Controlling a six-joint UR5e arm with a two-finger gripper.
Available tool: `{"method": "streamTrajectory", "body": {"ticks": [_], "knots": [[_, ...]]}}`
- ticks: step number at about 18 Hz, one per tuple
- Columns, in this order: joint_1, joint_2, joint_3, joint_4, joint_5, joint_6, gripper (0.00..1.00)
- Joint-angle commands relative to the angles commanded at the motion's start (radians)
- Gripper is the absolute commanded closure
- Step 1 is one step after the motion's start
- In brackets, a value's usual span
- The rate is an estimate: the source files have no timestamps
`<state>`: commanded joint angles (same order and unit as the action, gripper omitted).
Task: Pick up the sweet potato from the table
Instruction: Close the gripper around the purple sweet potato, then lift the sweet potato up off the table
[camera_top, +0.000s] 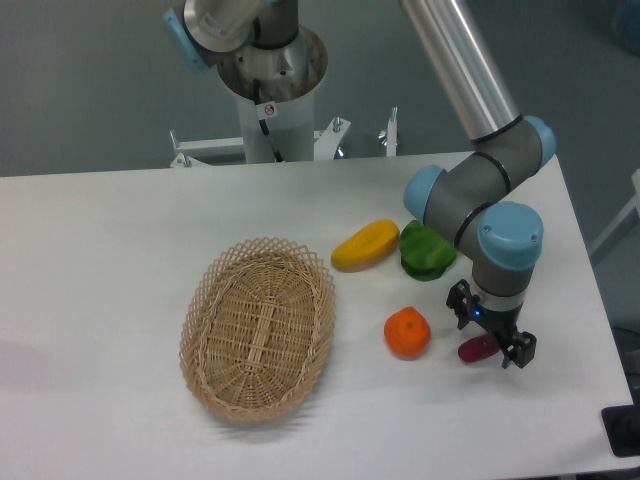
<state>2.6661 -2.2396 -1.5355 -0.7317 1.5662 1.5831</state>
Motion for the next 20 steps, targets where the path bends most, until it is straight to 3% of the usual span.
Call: {"method": "streamTrajectory", "body": {"ticks": [2, 3, 5, 10, 14, 20], "knots": [[0.000, 0.003, 0.002, -0.002, 0.000, 0.002, 0.52], [0.000, 0.006, 0.002, -0.003, 0.002, 0.003, 0.65], [0.000, 0.008, 0.003, -0.005, 0.002, 0.005, 0.77], [0.000, 0.012, 0.011, -0.003, 0.000, 0.003, 0.86], [0.002, 0.018, 0.018, -0.003, -0.003, 0.006, 0.87], [0.003, 0.107, 0.034, -0.017, -0.109, -0.026, 0.84]]}}
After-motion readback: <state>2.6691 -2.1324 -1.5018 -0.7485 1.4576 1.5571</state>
